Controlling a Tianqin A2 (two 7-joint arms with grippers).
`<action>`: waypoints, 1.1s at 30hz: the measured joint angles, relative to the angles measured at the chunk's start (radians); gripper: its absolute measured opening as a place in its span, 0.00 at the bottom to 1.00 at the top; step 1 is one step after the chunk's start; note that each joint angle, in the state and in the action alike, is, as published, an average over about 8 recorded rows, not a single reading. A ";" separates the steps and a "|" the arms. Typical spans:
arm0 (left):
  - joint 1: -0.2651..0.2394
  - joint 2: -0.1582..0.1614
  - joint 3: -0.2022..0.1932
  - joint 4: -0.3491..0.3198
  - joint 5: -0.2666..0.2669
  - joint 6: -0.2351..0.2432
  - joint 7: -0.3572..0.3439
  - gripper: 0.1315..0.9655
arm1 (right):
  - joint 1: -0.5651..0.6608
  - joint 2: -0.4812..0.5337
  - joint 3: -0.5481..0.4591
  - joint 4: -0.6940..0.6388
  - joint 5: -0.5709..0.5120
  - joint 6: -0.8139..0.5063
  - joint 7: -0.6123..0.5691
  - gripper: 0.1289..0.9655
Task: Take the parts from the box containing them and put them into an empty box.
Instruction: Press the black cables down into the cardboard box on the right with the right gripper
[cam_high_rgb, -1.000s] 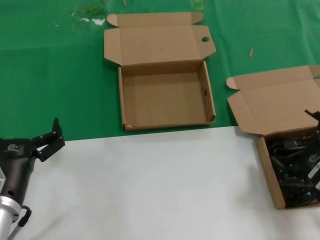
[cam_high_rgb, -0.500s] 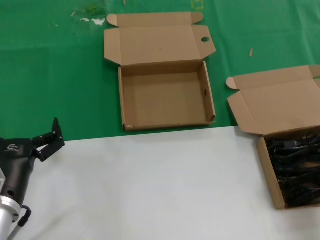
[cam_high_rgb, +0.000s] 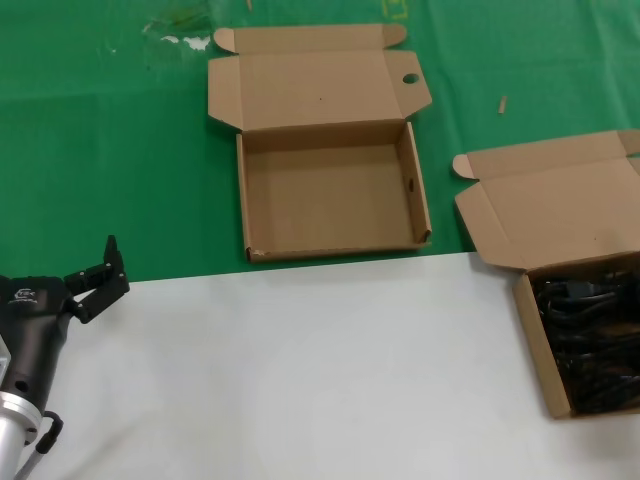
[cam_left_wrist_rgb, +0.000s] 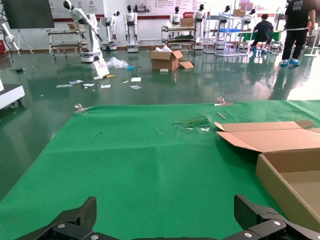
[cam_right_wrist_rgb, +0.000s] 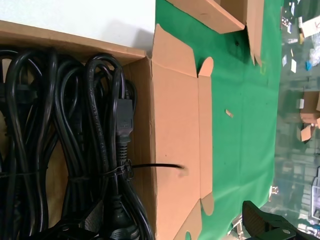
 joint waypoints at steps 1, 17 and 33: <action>0.000 0.000 0.000 0.000 0.000 0.000 0.000 1.00 | 0.008 -0.001 -0.008 -0.002 0.007 0.000 -0.003 1.00; 0.000 0.000 0.000 0.000 0.000 0.000 0.000 1.00 | 0.003 0.021 -0.034 0.012 0.000 -0.005 0.049 1.00; 0.000 0.000 0.000 0.000 0.000 0.000 0.000 1.00 | 0.067 -0.052 -0.076 -0.060 -0.028 -0.039 0.073 0.95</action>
